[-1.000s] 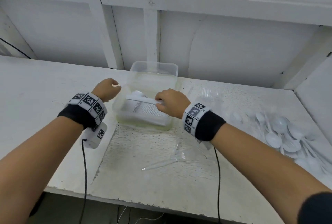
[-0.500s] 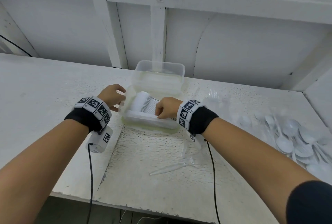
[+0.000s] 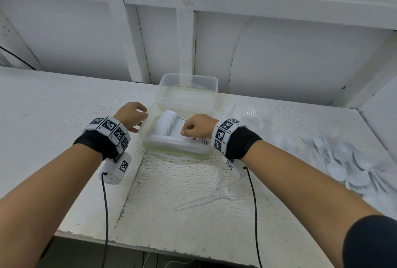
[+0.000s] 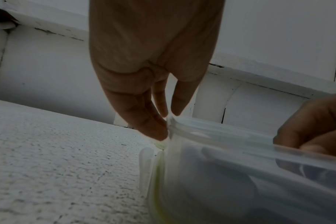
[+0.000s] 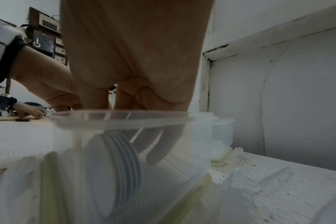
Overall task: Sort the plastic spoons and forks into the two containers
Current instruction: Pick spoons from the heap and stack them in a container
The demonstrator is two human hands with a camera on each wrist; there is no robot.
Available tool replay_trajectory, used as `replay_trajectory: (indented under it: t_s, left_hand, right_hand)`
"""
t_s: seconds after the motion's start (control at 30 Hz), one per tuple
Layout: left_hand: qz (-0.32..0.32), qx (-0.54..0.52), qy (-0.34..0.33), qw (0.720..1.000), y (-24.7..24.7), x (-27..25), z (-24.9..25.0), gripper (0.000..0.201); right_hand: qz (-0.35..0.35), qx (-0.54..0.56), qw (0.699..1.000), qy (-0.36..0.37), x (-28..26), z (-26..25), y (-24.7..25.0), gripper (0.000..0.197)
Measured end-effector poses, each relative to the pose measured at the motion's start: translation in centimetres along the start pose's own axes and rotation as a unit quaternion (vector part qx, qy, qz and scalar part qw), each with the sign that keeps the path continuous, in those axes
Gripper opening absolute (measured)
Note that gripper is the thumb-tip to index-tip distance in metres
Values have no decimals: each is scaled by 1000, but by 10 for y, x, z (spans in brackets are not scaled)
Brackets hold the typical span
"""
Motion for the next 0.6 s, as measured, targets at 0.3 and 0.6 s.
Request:
replay_trajectory:
  t_s: [0.3,0.6]
  left_hand:
    - [154,44,-188,969,2,-46,80,28]
    - [-21,111,-395,911,-162,-134,212,25]
  right_hand:
    - [167,148,975,22,-76,26,62,25]
    - [171,26,966,-191,-203,199,87,25]
Point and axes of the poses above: each hand's wrist, its own x-axis towards the middle knuckle, its own y-axis out of the back of the hand, z = x × y, the point moved 9 cm from there along x, towards the middle knuckle, and after that the axes turned 2 degrees about z, right-handed, at the moved point
